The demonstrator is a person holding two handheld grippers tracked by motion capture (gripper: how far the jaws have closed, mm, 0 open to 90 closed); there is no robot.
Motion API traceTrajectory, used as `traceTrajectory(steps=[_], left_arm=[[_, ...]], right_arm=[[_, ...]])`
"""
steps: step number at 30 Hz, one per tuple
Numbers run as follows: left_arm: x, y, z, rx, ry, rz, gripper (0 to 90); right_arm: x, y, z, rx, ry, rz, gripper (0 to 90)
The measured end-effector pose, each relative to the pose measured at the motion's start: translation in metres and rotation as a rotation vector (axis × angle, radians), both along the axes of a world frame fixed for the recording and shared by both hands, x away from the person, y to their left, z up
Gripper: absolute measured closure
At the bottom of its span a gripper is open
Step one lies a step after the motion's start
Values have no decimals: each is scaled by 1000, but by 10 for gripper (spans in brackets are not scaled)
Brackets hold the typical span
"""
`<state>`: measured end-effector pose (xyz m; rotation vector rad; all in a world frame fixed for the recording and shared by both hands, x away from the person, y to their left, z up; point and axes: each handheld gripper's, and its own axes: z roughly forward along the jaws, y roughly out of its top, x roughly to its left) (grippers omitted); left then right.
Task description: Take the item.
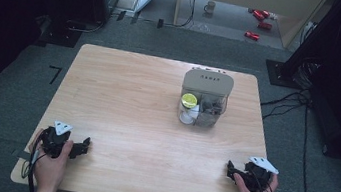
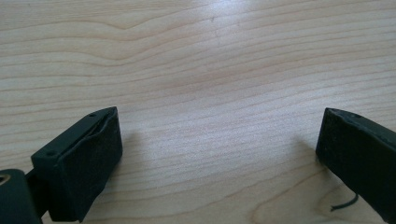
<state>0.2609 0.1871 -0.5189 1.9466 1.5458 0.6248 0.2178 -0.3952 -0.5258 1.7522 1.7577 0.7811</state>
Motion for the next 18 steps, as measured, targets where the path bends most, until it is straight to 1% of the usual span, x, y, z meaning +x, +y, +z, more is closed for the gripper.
traceTrajectory(steps=[2, 3, 4, 5, 8, 10, 12, 15, 18], left_arm=[[-1, -1, 0, 2, 1, -5, 8], [-1, -1, 0, 2, 1, -5, 8], [-1, -1, 0, 2, 1, -5, 8], [-1, -1, 0, 1, 1, -4, 8], [-1, -1, 0, 2, 1, -5, 8], [-1, -1, 0, 2, 1, -5, 8], [-1, -1, 0, 2, 2, -6, 8], [-1, -1, 0, 2, 2, -5, 8], [0, -1, 0, 3, 3, -1, 0]], right_arm=[[-1, 0, 0, 1, 0, -10, 75], [-1, -1, 0, 1, -3, -17, 98], [-2, -2, 1, 0, -13, -29, 139], [-2, -3, 2, 5, -26, -48, 141], [-4, -8, 10, 68, -63, -78, 142], [-5, -9, 17, 86, -82, -88, 144], [-5, -7, 25, 89, -98, -88, 144], [-4, 0, 36, 75, -119, -59, 143], [1, 6, 48, 79, -140, -34, 143]])
